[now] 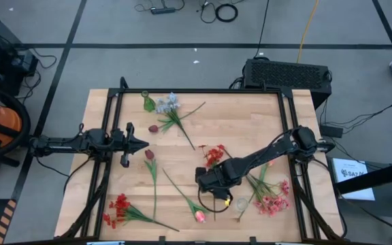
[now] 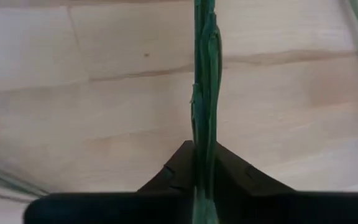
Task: Sort flowers into vase by color
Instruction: Put the top orange flowers into the transparent vase
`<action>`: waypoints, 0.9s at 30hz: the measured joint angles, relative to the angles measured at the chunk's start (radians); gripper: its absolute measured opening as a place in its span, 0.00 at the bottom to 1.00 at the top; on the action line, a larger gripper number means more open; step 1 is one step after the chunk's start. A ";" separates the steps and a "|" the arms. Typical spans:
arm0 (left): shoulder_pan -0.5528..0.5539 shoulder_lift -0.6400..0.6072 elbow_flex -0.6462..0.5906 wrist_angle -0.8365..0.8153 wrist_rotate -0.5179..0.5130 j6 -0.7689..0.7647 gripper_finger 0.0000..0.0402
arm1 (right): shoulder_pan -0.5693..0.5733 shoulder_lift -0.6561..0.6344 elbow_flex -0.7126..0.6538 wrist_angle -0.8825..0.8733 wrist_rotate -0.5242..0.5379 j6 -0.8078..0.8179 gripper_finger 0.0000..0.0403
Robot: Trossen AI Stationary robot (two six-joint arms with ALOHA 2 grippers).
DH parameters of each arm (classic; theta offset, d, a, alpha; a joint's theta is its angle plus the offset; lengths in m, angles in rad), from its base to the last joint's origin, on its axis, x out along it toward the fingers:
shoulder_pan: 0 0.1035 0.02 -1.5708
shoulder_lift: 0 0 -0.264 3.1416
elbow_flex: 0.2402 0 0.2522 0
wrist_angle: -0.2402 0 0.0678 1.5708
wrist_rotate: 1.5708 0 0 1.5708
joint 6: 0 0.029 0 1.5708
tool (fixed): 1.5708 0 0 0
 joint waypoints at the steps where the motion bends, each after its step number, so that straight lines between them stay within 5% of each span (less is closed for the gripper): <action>1: 0.000 0.000 0.000 0.000 0.000 0.000 0.04 | 0.001 0.000 0.000 -0.001 0.001 0.008 0.13; 14: 0.000 0.000 0.000 0.000 0.000 0.000 0.04 | 0.000 0.000 0.000 -0.001 0.101 0.158 0.27; 22: 0.000 0.000 0.000 0.000 0.000 0.000 0.04 | -0.016 -0.002 0.036 0.034 0.228 1.015 0.26; 27: 0.000 0.000 0.000 0.000 0.000 0.000 0.04 | -0.049 -0.002 0.043 0.033 0.192 1.867 0.26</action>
